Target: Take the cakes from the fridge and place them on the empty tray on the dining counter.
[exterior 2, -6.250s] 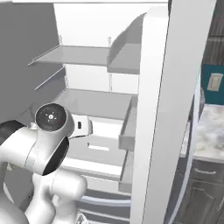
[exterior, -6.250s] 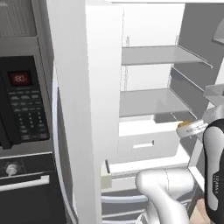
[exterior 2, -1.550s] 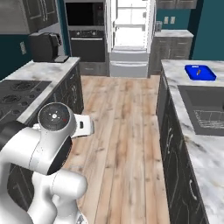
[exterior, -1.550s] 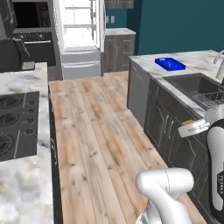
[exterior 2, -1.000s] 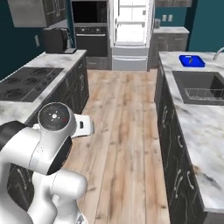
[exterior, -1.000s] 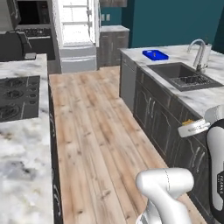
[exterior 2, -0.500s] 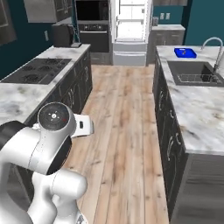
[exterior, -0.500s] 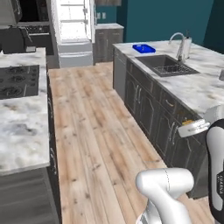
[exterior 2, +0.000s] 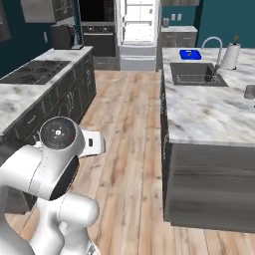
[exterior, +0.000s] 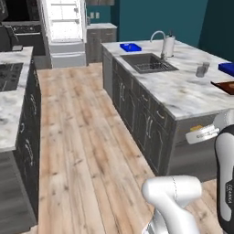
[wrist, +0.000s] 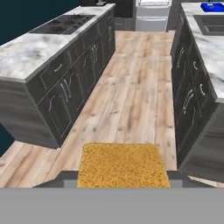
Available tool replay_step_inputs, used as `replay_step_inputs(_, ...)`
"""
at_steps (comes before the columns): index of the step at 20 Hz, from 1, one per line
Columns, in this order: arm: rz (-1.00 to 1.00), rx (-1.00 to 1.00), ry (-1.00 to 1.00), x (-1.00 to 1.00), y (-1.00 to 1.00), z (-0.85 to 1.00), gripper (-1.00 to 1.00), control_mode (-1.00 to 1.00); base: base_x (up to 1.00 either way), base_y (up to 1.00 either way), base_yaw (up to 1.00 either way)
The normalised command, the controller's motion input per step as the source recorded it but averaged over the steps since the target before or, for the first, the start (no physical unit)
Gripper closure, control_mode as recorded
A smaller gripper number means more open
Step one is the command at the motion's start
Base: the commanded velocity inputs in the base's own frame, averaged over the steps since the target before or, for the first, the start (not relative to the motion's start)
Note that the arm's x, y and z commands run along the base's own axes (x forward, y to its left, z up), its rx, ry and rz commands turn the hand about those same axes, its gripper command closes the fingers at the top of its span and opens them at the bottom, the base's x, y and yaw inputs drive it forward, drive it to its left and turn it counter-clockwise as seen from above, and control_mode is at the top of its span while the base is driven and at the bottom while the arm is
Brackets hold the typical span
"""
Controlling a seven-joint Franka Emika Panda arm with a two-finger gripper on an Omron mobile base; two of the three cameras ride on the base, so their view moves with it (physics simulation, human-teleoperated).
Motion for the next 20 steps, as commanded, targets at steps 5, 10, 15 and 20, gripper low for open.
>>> replay_step_inputs(5, 0.00, 0.00, 0.00, 0.00, 0.00, 0.00, 1.00, 1.00, 0.48, -1.00, -0.03)
replay_step_inputs(10, 0.00, 0.00, 0.00, 0.00, 0.00, 0.00, 1.00, 1.00, 1.00, -1.00, -0.03)
replay_step_inputs(15, 0.00, 0.00, 0.00, 0.00, 0.00, 0.00, 1.00, 1.00, 0.31, -1.00, 0.00)
replay_step_inputs(20, 0.00, 0.00, 0.00, 0.00, 0.00, 0.00, 1.00, 1.00, 0.00, -1.00, -0.01)
